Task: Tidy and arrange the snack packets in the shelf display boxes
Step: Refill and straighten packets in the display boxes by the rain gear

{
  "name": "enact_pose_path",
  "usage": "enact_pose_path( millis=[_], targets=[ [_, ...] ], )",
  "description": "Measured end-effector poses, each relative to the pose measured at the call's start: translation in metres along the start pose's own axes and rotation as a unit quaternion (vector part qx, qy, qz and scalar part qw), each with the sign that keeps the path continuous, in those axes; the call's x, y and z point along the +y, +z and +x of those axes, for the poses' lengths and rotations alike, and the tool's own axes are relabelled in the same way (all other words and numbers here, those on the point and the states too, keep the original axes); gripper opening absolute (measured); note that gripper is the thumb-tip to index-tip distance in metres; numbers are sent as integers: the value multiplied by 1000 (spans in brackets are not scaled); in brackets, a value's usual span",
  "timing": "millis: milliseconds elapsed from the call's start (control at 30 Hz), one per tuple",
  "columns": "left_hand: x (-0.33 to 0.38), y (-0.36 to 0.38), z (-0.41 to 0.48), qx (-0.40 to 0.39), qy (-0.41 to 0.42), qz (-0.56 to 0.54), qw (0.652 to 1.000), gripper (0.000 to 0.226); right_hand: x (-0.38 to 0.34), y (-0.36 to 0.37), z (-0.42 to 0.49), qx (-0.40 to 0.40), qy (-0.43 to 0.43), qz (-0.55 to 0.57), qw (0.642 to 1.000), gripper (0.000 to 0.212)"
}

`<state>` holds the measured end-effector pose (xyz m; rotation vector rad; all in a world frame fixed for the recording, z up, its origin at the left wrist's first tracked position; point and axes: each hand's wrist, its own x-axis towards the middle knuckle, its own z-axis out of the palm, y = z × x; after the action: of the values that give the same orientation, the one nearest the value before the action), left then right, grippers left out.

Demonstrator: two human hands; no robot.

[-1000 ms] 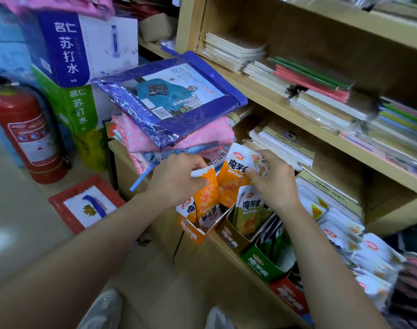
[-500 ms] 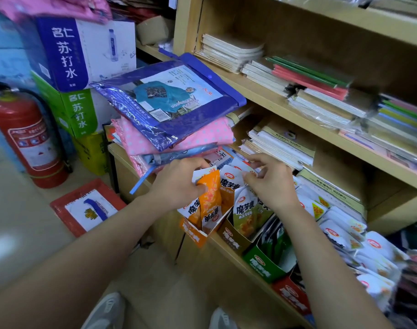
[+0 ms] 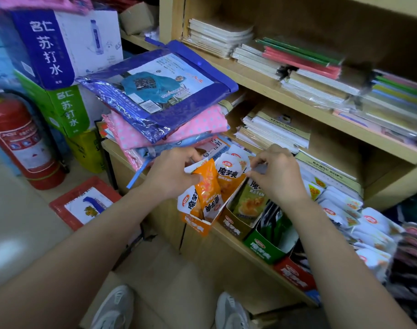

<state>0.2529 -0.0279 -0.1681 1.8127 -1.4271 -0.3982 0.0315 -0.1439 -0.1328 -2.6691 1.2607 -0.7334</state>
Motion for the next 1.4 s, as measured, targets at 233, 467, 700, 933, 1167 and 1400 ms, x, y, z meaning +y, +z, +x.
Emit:
enact_pose_path(
  millis=[233,467,700,933,1167,1400],
  targets=[
    [3,-3,0,-10,24,-53,998,10,-41,10,-8,-77,-50,135,987,42],
    [4,-7,1,-40,24,-104,993,24,-44,19,1,-83,1,202,976,39],
    [-9,-18,0,-86,11,-84,993,36,-24,1,6,19,56,243,968,10],
    [6,-14,-1,-28,-19,-121,992,49,-11,-16,0,85,186,479,854,10],
    [33,-14,0,95,-10,-274,957,4,-21,-14,-6,14,199,533,822,17],
    [40,-20,0,142,61,-243,958,3,-31,-15,-7,110,18,207,972,58]
  ],
)
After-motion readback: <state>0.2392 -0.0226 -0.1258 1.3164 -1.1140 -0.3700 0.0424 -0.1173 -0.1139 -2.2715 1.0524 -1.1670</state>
